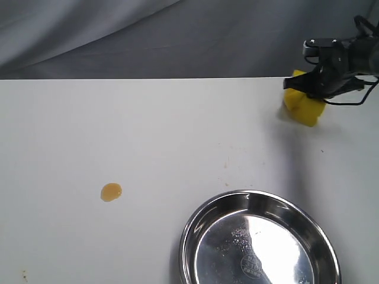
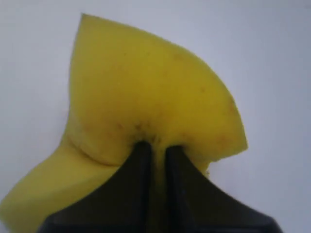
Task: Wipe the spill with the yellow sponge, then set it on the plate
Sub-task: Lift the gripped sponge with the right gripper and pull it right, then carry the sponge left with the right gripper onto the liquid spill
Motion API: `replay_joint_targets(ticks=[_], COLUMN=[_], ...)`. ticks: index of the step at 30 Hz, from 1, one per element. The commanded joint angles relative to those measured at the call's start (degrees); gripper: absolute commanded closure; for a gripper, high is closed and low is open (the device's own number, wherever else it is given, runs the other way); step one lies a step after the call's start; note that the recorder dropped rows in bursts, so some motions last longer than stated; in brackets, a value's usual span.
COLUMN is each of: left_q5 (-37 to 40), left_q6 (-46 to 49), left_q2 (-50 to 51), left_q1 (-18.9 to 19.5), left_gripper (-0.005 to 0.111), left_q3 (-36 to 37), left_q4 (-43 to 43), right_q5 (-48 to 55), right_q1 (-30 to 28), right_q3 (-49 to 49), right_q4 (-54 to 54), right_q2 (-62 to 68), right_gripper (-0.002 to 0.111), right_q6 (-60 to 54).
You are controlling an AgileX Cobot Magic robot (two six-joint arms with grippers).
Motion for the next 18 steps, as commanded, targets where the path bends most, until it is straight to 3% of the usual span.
replay_joint_targets(ticks=[1, 7, 18], left_q5=[-0.20, -0.20, -0.20], left_q6=[-0.16, -0.16, -0.16], left_q2=[-0.18, -0.18, -0.18], left_q1=[-0.32, -0.32, -0.32], left_gripper=[0.107, 0.107, 0.107], left_q3=[0.21, 0.21, 0.21], left_q4=[0.13, 0.13, 0.13], right_q5=[11.00, 8.25, 4.71], right_q1=[-3.25, -2.22, 8.38], right_q3=[0.96, 0.96, 0.96], right_q4=[-14.26, -12.27, 11.17], right_q2=[1.38, 1.26, 1.26], right_gripper=[0.108, 0.108, 0.108], right_q6=[5.72, 4.79, -22.50])
